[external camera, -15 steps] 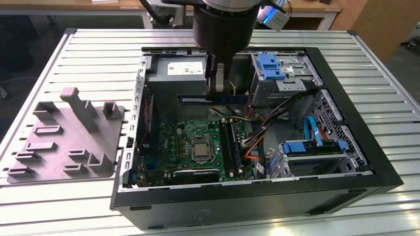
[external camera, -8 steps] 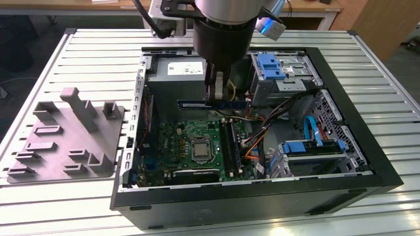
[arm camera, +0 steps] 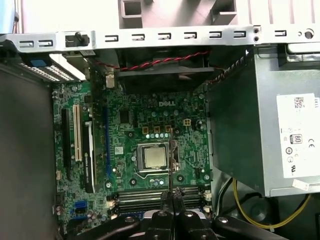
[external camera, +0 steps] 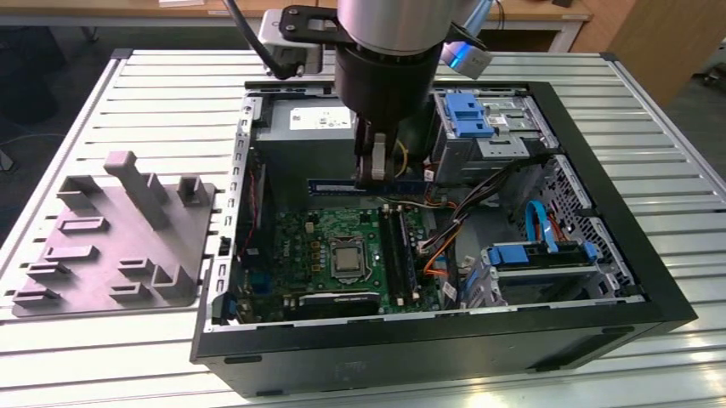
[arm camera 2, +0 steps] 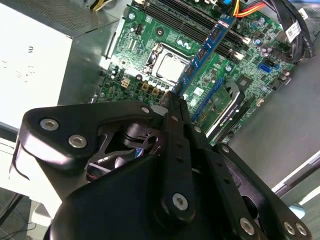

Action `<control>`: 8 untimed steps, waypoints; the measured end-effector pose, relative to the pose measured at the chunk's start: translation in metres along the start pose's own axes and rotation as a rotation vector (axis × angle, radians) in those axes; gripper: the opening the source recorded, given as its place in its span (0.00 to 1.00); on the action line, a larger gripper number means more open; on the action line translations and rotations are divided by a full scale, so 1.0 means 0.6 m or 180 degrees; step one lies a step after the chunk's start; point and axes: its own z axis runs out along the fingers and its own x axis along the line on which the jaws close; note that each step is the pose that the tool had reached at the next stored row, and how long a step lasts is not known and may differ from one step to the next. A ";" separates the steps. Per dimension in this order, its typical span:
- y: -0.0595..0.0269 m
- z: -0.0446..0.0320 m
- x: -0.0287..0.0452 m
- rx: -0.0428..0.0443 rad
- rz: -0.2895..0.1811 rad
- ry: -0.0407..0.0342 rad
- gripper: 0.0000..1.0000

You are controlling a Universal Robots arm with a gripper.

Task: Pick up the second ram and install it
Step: 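Pick up the second ram and move it above second insertion slot, then insert the second ram into the second slot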

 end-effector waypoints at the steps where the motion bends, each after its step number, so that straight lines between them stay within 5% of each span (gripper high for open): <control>1: 0.000 0.001 0.001 0.0000 0.0000 0.0000 0.12; 8: 0.000 0.003 0.002 0.0000 0.0000 0.0000 0.12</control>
